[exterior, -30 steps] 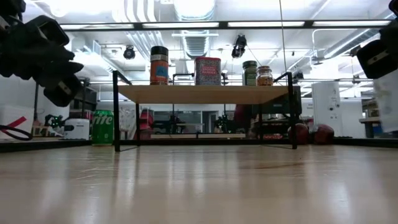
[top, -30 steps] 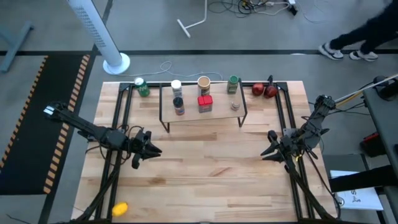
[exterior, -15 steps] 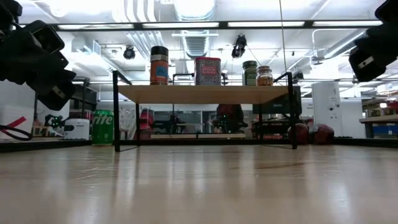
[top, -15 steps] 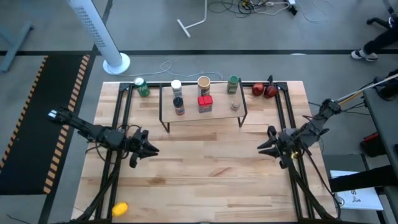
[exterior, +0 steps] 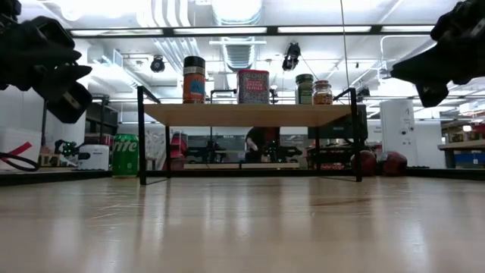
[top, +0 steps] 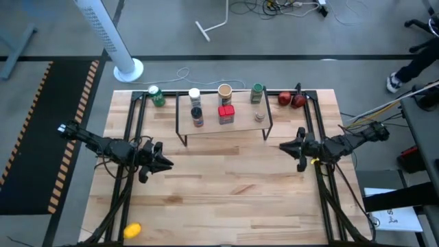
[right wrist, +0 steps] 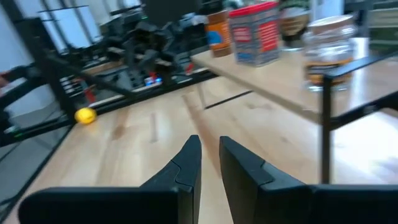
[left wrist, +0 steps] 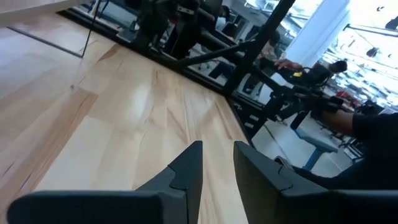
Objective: Shelf spices
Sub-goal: Return to Home Position
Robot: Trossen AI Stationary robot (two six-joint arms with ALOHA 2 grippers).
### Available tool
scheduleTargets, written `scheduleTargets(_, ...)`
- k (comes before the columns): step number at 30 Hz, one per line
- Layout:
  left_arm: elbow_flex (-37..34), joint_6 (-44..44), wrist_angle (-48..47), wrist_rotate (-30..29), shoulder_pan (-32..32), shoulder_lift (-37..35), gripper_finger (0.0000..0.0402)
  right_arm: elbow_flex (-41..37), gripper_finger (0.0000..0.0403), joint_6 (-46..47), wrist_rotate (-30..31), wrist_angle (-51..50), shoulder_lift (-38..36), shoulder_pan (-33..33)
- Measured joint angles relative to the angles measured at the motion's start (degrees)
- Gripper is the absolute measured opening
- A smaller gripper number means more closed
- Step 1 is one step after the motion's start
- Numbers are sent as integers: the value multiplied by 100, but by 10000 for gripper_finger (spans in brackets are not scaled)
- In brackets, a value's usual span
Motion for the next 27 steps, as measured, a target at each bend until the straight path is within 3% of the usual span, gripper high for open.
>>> scheduleTargets(27, 0, 0, -4, 0, 0, -737, 78, 0, 80, 0, -1, 2, 0, -2387)
